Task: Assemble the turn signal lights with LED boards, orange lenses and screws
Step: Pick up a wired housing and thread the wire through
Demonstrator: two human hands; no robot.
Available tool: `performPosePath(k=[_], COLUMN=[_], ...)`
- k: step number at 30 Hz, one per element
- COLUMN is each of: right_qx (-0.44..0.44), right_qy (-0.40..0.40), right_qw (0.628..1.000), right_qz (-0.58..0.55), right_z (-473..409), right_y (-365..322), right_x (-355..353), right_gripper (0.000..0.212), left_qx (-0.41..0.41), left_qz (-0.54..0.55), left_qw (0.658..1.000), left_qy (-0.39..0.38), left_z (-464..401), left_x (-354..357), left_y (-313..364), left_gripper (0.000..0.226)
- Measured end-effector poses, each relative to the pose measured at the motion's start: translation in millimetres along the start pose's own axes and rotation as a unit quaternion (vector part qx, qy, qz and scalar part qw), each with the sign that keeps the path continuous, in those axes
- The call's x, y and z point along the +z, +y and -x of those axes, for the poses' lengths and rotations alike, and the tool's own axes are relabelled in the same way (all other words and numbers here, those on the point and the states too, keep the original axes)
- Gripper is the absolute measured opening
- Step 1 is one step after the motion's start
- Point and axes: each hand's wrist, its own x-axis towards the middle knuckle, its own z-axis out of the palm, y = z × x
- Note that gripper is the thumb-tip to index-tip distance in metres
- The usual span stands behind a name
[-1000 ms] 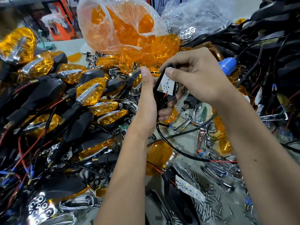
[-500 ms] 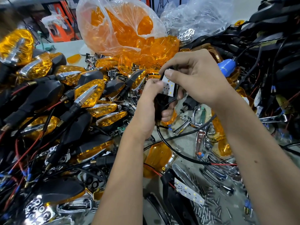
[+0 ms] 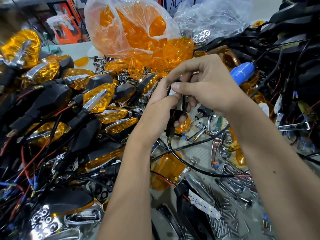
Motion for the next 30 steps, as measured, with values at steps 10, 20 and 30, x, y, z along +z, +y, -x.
performPosePath(k=[10,20,30], right_qx=[0.025,0.168,0.131], right_qy=[0.022,-0.084,-0.027], right_qw=[0.999,0.886,0.977], right_qz=[-0.031,0.423,0.163], right_z=[-4,-2,0], right_y=[8,19,21], right_x=[1,12,3], right_gripper=[0.008,0.051,0.029], left_qx=[-0.037,-0.076,-0.081], left_qz=[-0.066,-0.017,0.156], left_qw=[0.996,0.957,0.947], left_qy=[0.055,0.279,0.27], left_z=[-3,-10,-14], left_x=[0,-17,-16], left_y=[1,-6,-6], left_gripper=[0.028,0.021,0.02])
